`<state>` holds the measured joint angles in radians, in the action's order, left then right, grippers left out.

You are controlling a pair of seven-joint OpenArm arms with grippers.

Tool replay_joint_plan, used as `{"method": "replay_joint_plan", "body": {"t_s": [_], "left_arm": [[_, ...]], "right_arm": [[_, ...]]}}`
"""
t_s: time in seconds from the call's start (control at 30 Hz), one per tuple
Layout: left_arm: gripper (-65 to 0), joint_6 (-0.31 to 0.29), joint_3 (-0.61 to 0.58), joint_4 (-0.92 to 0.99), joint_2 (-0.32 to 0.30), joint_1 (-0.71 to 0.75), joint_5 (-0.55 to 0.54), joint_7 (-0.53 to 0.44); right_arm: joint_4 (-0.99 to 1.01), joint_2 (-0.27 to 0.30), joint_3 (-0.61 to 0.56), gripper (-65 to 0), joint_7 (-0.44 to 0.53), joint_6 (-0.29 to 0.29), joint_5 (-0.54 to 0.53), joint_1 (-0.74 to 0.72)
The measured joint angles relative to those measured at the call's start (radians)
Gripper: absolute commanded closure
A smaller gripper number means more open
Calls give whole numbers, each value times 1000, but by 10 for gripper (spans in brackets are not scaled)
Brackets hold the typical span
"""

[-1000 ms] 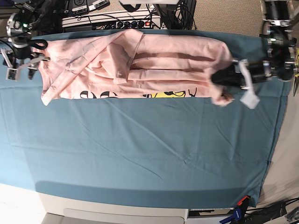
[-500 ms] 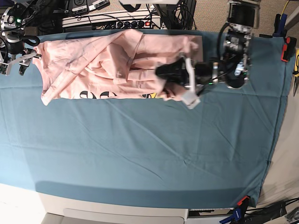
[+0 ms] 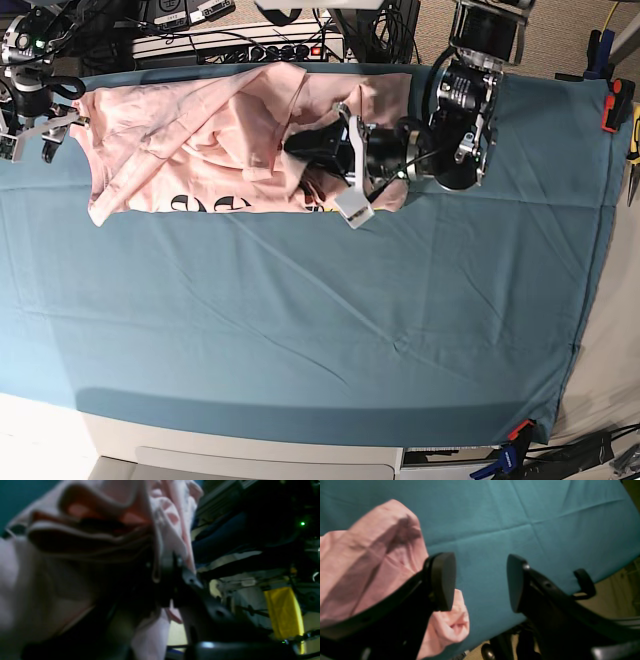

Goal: Fold the T-shirt properly
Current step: 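Fold the grasped side edge inward toward the right gripper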

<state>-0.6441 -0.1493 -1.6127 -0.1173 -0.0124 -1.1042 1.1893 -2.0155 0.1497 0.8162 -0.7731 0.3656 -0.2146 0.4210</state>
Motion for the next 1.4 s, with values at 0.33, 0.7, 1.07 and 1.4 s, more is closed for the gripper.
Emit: {"method": "replay_joint_plan", "body": {"t_s": [0.33,0.7,1.07,1.4], "left_arm": [[0,0,-3,0,32,-19,16,-16],[0,0,-78,0,68,-19,47,-23],[-257,-4,-78,0,87,-19,114,-76],[-122,-4,-31,-84,45,-39,121,-12]], "right_arm": [[0,0,0,-326,0,0,0,0],[0,0,0,-326,0,0,0,0],[0,0,0,-326,6,0,-23,0],[0,0,0,-326,8,0,-23,0]]}}
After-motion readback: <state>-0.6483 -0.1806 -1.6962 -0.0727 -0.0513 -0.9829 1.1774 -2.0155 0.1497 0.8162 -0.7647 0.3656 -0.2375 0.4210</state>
